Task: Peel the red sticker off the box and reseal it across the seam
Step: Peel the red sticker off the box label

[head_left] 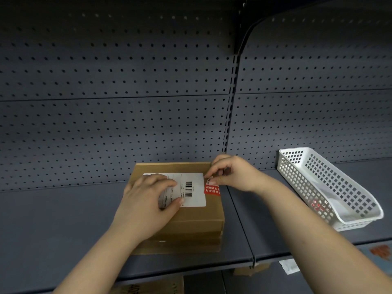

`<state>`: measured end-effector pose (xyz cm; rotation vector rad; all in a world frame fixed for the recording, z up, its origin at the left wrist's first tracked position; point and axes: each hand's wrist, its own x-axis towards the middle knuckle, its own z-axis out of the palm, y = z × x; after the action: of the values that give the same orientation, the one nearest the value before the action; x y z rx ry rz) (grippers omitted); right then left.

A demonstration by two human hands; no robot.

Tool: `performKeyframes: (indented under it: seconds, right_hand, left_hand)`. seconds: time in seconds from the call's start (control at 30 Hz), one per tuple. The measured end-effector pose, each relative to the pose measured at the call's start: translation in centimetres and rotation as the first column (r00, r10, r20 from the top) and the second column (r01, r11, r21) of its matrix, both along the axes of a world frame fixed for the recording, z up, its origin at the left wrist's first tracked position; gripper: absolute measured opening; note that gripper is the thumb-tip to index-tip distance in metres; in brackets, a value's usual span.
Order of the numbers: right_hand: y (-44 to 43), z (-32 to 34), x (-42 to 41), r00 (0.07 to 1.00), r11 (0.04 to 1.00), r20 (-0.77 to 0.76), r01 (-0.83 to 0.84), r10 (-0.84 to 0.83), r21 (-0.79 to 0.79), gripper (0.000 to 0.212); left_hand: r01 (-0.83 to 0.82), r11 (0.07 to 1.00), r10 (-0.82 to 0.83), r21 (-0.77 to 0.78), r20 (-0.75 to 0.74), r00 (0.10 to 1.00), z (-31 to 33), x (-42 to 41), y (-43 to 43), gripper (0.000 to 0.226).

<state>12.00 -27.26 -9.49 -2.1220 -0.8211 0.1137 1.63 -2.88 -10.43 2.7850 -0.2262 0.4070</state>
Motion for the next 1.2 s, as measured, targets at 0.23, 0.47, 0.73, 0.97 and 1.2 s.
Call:
performKeyframes:
  seconds: [0.23, 0.47, 0.73, 0.97, 1.2]
  right_hand:
    - [0.1, -1.0, -0.1, 0.997, 0.998, 0.059, 0.050, -0.052, 0.039, 0.006]
    - [-0.6, -2.0, -0.7, 0.991, 0.985, 0.105, 0.067, -0.085, 0.160, 0.006]
    - [-1.7, -2.9, -1.3, 0.997, 0.954, 0.048, 0.043, -0.060, 0.297, 0.016]
    - [-2.2, -3.6, -1.5, 0.997, 0.932, 0.016, 0.060, -0.071, 0.357, 0.014]
    - [-3.7, -3.6, -1.6, 0.994, 0.893, -0.081, 0.096, -0.066, 0.440, 0.016]
  left_hand:
    - [0.001, 1.000, -0.001, -0.001, 0.001, 1.000, 0.1, 0.0, 0.0, 0.061]
    - [-0.005, 1.000, 0.005, -0.017, 0.009, 1.000, 0.1, -0.1, 0.0, 0.061]
    - [0.000, 0.999, 0.000, -0.035, 0.007, 1.000, 0.0, 0.0, -0.1, 0.059]
    - [0.007, 1.000, -0.007, -0.025, 0.005, 1.000, 0.1, 0.1, -0.1, 0.060]
    - [0.007, 0.999, -0.007, -0.039, 0.010, 1.000, 0.1, 0.2, -0.1, 0.058]
